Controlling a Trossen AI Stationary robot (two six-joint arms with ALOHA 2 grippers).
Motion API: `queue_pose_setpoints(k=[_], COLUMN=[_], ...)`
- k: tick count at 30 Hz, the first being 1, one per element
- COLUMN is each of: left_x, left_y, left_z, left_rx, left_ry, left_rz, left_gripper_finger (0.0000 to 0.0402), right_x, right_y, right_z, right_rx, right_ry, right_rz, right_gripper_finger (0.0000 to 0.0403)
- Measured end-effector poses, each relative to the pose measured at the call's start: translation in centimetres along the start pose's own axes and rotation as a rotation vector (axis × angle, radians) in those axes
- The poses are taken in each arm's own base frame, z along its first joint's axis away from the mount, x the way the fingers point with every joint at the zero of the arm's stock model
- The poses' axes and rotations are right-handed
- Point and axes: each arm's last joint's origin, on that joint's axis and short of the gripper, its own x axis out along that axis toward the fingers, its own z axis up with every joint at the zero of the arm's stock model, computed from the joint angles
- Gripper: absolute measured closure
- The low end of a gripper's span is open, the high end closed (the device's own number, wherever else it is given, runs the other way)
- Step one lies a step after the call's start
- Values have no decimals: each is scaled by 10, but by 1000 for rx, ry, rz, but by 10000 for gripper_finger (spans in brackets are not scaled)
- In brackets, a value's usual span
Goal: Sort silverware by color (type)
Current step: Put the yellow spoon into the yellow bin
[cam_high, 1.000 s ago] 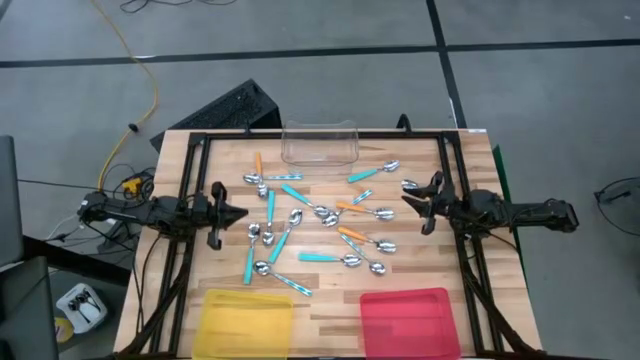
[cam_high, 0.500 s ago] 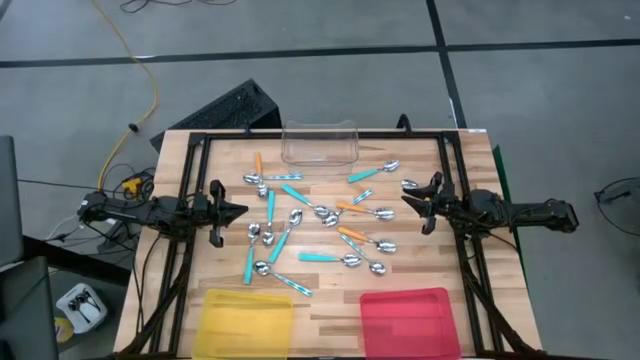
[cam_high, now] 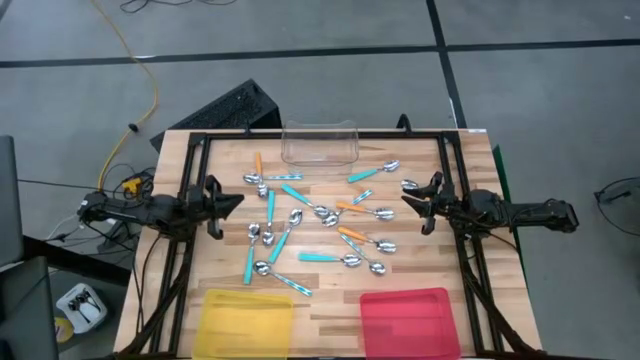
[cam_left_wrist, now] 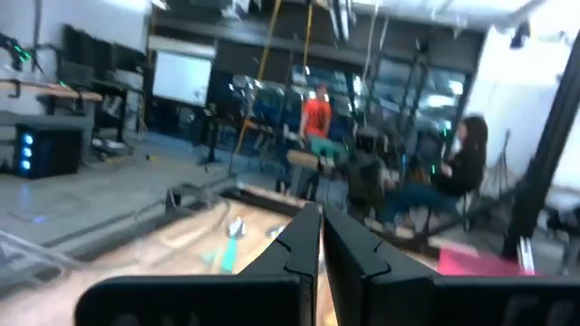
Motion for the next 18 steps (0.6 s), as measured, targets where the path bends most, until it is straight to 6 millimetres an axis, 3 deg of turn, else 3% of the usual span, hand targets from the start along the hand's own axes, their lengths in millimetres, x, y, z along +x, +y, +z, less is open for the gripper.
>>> queue_pose_setpoints(k=[11,18], left_x=[1,9], left_y=[-8,-13], left_z=[26,46], left_rx=[-14,-29], left_ry=[-84,-5], left_rz=[-132,-65], left_gripper_finger=[305,266], right_x=[0,0], right_y=[0,0], right_z=[0,0], right_rx=[0,15], right_ry=[0,-1], right_rz=[0,-2], right_gripper_finger=[280,280])
